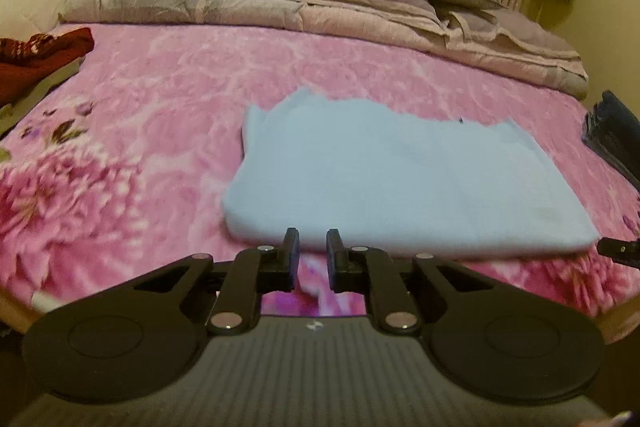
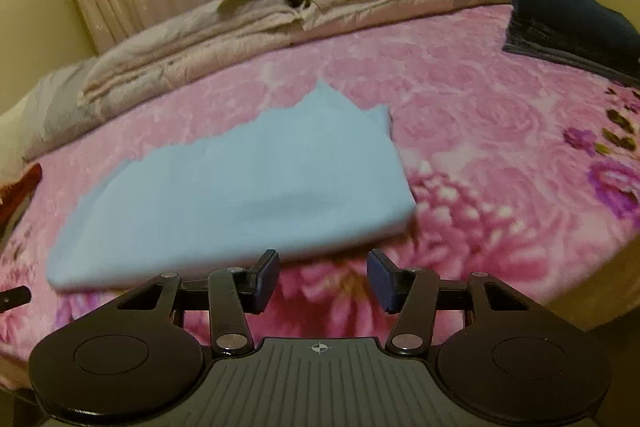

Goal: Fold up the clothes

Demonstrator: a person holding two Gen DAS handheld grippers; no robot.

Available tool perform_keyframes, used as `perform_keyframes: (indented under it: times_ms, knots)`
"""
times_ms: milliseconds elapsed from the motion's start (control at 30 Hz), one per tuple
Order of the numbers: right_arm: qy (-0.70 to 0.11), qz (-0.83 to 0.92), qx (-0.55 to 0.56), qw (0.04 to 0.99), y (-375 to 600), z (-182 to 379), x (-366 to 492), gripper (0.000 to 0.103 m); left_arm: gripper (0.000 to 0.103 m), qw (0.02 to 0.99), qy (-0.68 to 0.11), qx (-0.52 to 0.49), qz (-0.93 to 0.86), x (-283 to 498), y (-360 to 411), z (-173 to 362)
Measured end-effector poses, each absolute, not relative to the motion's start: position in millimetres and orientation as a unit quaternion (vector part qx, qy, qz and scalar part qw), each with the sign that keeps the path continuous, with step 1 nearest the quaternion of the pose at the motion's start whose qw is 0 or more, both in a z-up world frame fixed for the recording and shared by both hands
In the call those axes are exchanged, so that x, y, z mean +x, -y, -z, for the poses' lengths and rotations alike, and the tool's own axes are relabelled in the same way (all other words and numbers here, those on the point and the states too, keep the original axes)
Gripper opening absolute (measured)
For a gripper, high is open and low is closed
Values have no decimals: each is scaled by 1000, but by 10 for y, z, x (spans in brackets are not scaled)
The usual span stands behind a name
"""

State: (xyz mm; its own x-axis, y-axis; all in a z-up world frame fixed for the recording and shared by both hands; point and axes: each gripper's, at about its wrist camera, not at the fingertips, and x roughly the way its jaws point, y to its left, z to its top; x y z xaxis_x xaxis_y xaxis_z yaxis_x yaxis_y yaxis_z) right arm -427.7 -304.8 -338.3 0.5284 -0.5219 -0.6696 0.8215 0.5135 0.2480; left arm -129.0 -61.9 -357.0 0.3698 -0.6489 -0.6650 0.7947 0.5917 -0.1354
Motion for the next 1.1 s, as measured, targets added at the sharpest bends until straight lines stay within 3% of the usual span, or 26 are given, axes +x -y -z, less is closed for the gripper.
perform_keyframes:
  times_ms: [267, 367, 600, 700, 1033, 1100]
  knots:
    - [-247, 416, 302, 822, 3471, 3608, -4113, 53, 11, 816, -359, 136, 432, -940, 999, 3945]
    - [-274, 419, 315, 806, 3632, 3820, -4085, 52, 11, 814, -376, 154, 415, -880, 1073, 4118]
    - [-244, 423, 318, 813, 3506, 3679, -4219, 52, 12, 808, -372, 130, 439, -939, 983, 4015]
    - [-287, 429, 319, 795, 3584, 3817, -4184, 52, 12, 808, -381, 148, 425, -966, 1020, 4066]
    - [-304, 438, 347, 772, 3440, 3663, -4332, 54, 12, 823, -377, 165, 391, -1292, 825, 3763]
    - [-299, 437, 340, 777, 3344, 3598, -4353, 64, 12, 825, -369, 163, 396, -1397, 747, 3676]
